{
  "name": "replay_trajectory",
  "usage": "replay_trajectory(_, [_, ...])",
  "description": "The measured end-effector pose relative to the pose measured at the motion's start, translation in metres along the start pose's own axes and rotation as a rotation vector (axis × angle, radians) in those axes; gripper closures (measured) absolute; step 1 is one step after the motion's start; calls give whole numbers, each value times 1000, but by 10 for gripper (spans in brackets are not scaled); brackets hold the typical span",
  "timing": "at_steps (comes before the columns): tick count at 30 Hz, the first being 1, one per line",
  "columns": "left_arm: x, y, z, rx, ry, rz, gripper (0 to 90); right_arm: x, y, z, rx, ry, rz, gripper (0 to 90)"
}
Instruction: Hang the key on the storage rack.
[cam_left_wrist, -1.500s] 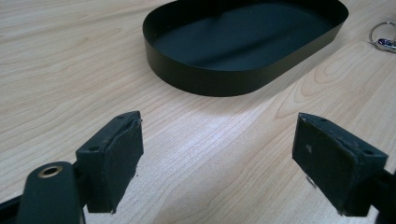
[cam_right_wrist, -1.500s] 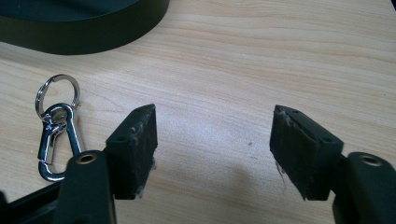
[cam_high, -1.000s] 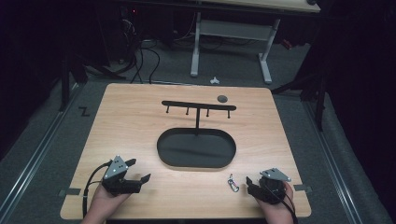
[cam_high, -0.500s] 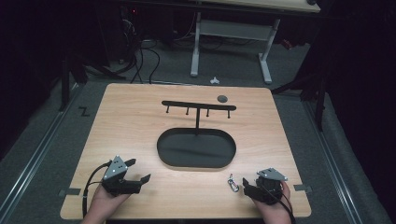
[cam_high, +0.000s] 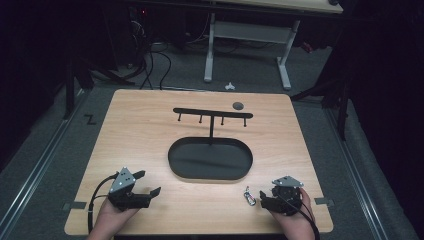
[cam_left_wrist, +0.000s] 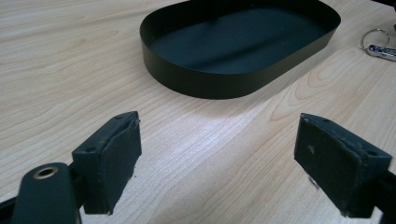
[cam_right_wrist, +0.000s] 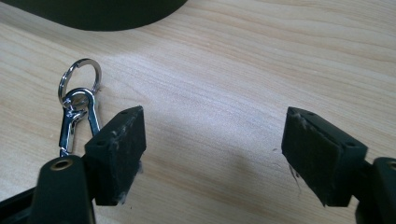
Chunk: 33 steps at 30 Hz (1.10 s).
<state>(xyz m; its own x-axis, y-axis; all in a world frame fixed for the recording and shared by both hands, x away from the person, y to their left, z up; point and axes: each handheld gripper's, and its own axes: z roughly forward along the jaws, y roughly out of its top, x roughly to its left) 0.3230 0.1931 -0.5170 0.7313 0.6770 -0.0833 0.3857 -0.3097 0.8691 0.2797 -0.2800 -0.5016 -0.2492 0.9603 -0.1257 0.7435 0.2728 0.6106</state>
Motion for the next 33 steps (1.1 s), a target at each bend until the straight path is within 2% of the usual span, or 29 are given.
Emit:
replay_trajectory(5, [0, 0, 0, -4, 4, 3, 154, -5, 3, -2, 22, 30, 9, 251])
replay_trajectory(7, [-1, 1, -1, -8, 6, 8, 156, -8, 6, -4, 57, 47, 16, 265])
replay_trajectory(9, [-1, 1, 0, -7, 4, 9, 156, -8, 7, -4, 66, 51, 15, 268])
replay_trajectory(10, [-1, 1, 0, -3, 1, 11, 156, -8, 9, -5, 92, 56, -8, 295])
replay_trajectory(12, [-2, 1, 2, 2, -3, 14, 156, -7, 11, -7, 117, 47, -35, 293])
replay_trajectory(21, [-2, 1, 4, 13, -13, 16, 156, -6, 18, -8, 183, 56, -83, 319])
replay_trajectory(25, [-3, 1, 4, 16, -16, 20, 156, -1, 20, -6, 223, 70, -102, 322])
replay_trajectory(26, [-3, 1, 4, 17, -18, 21, 156, 1, 22, -6, 242, 76, -121, 335])
replay_trajectory(31, [-3, 1, 5, 18, -22, 20, 156, 7, 26, -9, 244, 90, -143, 357])
replay_trajectory(33, [-3, 1, 7, 19, -24, 20, 156, 10, 28, -8, 263, 90, -157, 358])
